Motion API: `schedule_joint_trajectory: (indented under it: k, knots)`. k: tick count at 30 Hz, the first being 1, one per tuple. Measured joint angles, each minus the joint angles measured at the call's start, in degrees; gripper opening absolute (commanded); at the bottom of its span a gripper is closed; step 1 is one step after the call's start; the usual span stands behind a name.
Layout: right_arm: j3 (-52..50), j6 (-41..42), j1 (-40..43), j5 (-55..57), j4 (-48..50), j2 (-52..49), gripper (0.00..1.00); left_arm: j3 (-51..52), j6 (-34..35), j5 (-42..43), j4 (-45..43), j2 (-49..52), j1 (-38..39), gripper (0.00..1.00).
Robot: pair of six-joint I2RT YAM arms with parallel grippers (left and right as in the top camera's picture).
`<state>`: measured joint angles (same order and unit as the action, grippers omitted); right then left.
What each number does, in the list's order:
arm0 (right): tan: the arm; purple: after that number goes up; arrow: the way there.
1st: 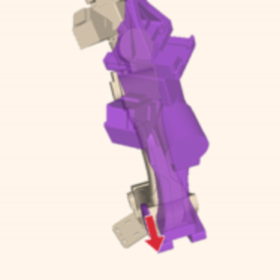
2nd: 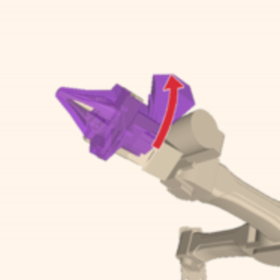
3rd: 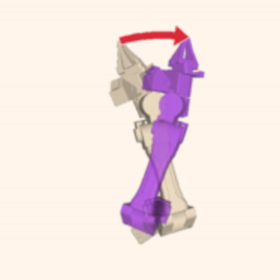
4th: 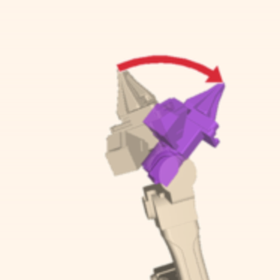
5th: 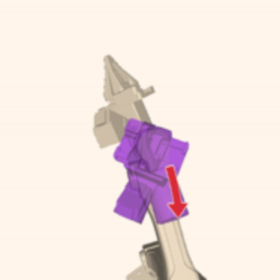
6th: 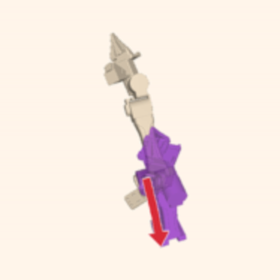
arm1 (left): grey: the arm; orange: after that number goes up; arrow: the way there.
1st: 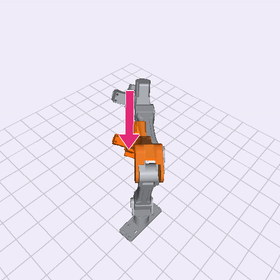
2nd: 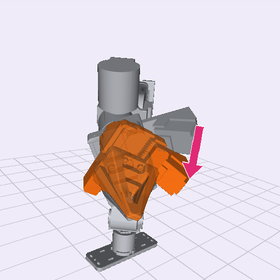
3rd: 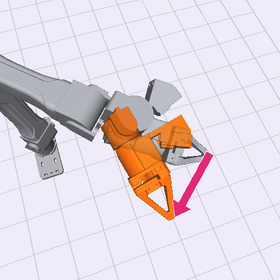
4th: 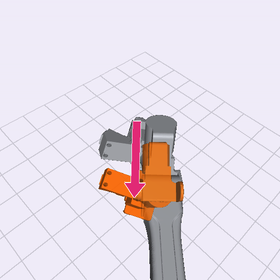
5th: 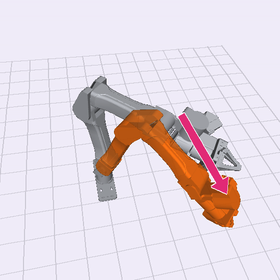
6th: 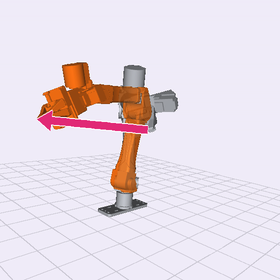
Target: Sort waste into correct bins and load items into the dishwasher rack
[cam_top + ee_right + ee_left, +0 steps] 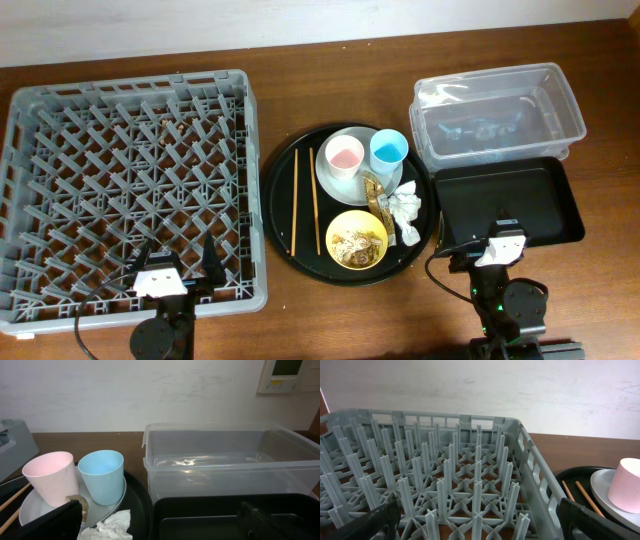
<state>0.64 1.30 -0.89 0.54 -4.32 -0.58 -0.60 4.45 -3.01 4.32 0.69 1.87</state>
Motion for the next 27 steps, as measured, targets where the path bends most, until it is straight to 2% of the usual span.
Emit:
schedule_joint_trajectory:
  k: [27]
  knots:
    - [0.0,0.0,0.0,0.0,0.0,0.0,0.99,0.0,0.0,0.2,0.0,0.0,1.7,0.99]
